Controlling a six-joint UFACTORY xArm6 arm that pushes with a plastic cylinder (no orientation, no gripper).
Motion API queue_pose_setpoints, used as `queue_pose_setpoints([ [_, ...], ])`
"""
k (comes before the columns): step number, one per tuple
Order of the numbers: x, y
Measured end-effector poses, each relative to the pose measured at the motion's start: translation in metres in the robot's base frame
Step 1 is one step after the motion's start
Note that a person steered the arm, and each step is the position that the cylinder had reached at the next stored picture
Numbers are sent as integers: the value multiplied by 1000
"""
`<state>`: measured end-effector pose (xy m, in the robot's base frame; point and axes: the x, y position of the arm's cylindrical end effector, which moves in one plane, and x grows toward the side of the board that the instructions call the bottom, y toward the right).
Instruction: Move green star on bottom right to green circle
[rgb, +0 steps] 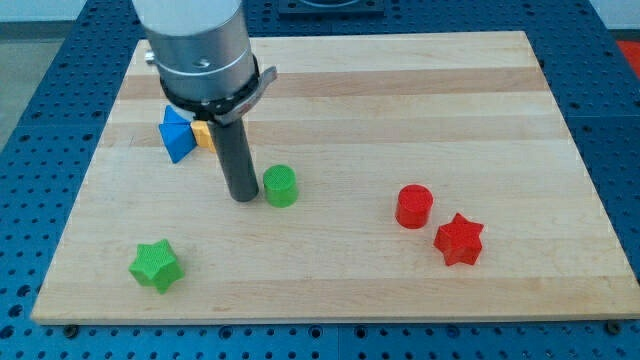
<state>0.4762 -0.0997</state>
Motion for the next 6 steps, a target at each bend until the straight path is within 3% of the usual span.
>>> queue_pose_setpoints([
  [1, -8, 20],
  [2, -3, -5],
  [3, 8, -112],
  [4, 55, -202],
  [5, 101, -197],
  [6, 103, -134],
])
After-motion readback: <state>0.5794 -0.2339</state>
